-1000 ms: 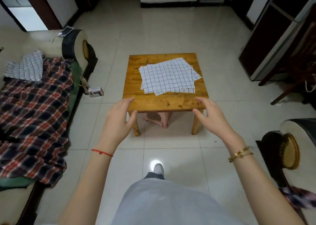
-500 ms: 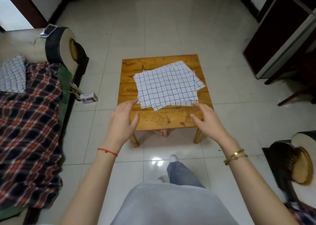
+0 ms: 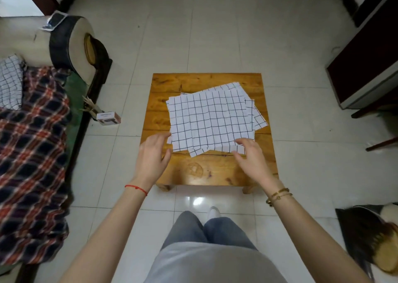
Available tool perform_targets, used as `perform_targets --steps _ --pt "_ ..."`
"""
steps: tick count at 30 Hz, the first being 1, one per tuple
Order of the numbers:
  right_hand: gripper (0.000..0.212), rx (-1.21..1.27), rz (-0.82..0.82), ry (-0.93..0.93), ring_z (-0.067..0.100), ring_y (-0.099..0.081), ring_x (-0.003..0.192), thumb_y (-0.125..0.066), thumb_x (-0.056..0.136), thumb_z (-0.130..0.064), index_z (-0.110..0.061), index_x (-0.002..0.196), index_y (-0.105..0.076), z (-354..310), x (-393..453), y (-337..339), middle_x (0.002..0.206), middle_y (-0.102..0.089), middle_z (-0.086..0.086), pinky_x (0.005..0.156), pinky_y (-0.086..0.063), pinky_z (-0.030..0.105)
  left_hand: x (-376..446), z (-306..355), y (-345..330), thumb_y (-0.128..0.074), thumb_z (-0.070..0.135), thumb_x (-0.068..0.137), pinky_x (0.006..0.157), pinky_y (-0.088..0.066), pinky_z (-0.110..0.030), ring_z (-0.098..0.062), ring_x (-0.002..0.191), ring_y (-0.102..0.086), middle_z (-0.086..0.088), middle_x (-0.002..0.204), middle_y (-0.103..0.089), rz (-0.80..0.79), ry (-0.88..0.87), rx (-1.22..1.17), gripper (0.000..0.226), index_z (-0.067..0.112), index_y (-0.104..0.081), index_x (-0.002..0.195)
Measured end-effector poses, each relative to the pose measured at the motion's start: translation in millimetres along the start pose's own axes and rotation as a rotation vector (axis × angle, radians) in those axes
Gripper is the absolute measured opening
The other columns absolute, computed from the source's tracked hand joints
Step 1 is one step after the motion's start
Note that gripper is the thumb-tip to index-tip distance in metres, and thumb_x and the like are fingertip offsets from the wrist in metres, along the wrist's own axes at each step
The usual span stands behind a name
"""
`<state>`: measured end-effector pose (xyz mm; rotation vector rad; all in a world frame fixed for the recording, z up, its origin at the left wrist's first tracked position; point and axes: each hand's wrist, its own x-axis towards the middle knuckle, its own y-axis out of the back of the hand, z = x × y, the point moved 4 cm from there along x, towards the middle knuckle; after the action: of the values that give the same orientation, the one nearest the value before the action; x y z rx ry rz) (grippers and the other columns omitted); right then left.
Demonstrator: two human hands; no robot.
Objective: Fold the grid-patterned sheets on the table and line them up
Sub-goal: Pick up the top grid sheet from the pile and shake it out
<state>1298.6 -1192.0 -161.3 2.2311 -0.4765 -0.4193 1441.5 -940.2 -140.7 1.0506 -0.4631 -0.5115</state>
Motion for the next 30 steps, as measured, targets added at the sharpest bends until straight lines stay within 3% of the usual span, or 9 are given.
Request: perform_targets --steps 4,11,15,23,30 --pt "0.036 -0.018 -0.044 0.005 0.022 -0.049 0.115 -0.062 0.088 -0.022 -0.013 0.122 -0.056 1.7 49.0 -35.3 0.12 -0.058 0.004 0.101 -0.039 0.034 34.0 -30.0 -33.3 -0.065 0.015 0.085 0.088 -0.047 -0.04 -0.028 0.107 -0.057 -0.007 0.116 -0.062 -0.089 -0.008 0.062 0.04 0.014 -0.056 0.124" --pt "0.033 -0.092 -0.152 0.068 0.017 -0.048 0.113 -0.061 0.089 -0.024 -0.015 0.12 -0.057 -8.1 119.0 -122.5 0.117 -0.058 0.001 0.1 -0.042 0.033 84.6 -106.4 -103.0 -0.065 0.019 0.087 0.093 -0.045 -0.042 -0.028 0.122 -0.048 -0.007 0.135 -0.054 -0.31 0.006 0.115 0.049 0.016 -0.051 0.134" --pt "0.026 -0.072 -0.169 0.06 0.015 -0.051 0.105 -0.063 0.087 -0.025 -0.016 0.112 -0.06 -10.5 147.2 -182.2 0.109 -0.06 0.0 0.092 -0.048 0.033 112.2 -148.3 -136.3 -0.06 0.022 0.09 0.095 -0.042 -0.043 -0.028 0.129 -0.04 -0.003 0.144 -0.046 -0.419 -0.018 0.164 0.053 0.018 -0.045 0.14" --pt "0.027 -0.183 -0.242 -0.036 0.019 -0.05 0.109 -0.063 0.086 -0.03 -0.015 0.108 -0.058 -10.4 195.2 -297.2 0.111 -0.059 0.002 0.093 -0.045 0.033 144.0 -209.3 -205.2 -0.049 0.023 0.094 0.106 -0.031 -0.041 -0.023 0.137 -0.031 0.002 0.149 -0.04 -0.548 -0.179 0.138 0.05 0.02 -0.041 0.144" --pt "0.035 -0.325 -0.205 -0.101 0.022 -0.05 0.099 -0.07 0.079 -0.035 -0.012 0.101 -0.054 -2.9 205.6 -350.1 0.103 -0.056 0.004 0.083 -0.045 0.032 144.5 -234.9 -242.4 -0.058 0.015 0.089 0.104 -0.036 -0.046 -0.029 0.136 -0.035 -0.002 0.145 -0.045 -0.584 -0.281 0.116 0.051 0.019 -0.047 0.139"
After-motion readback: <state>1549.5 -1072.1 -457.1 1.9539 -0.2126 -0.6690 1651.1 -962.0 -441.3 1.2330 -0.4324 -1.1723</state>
